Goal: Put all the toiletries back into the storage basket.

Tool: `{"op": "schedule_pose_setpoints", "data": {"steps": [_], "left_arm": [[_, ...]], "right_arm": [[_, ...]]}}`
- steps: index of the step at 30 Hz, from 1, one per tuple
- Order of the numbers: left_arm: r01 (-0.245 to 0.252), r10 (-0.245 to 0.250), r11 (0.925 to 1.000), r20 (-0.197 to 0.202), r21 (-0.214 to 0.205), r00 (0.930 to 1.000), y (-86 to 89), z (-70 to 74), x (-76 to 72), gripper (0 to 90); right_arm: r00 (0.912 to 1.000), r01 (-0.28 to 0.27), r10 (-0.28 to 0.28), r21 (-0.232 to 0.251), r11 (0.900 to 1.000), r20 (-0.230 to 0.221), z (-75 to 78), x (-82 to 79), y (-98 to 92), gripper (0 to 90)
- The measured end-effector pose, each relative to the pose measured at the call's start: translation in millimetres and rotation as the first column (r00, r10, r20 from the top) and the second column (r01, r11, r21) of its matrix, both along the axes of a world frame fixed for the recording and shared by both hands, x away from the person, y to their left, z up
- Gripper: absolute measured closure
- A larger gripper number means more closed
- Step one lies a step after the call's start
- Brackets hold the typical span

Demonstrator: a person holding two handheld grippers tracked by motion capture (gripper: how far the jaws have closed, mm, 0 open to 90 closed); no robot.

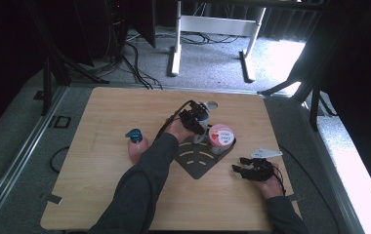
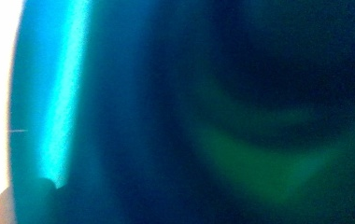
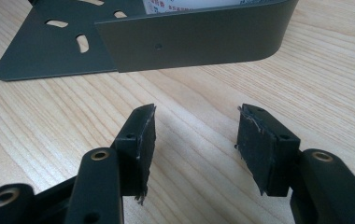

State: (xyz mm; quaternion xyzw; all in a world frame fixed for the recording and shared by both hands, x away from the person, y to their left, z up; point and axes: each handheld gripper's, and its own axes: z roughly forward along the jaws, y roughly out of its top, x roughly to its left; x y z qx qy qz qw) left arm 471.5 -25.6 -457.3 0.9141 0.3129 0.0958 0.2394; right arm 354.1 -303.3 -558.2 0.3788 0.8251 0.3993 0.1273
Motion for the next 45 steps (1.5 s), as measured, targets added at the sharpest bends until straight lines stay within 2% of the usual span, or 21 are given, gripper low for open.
{"op": "schedule_pose_setpoints", "data": {"steps": [11, 14, 23, 45], "left_arm": [[-0.046, 0.046, 0.9985, 0.013, -0.031, 0.9988, -8.7, -1.0, 4.2, 55.5], [-0.048, 0.049, 0.9985, 0.017, -0.024, 0.9987, -10.2, -1.1, 5.9, 55.5], [-0.076, 0.078, 0.9962, 0.031, -0.041, 0.9965, -13.4, -1.7, 9.4, 55.5], [-0.104, 0.107, 0.9921, 0.049, -0.071, 0.993, -17.3, -3.1, 10.7, 55.5]], "right_arm": [[1.0, 0.0, 0.0, 0.0, 1.0, -0.001, 0.0, 0.1, 0.0, 46.5], [1.0, 0.0, 0.0, 0.004, 1.0, -0.002, 0.0, 0.4, -0.3, 46.5], [1.0, 0.0, 0.0, 0.003, 1.0, -0.001, 0.0, 0.5, -0.4, 46.5], [1.0, -0.001, 0.001, 0.004, 1.0, -0.003, 0.0, 0.6, -0.5, 46.5]]}}
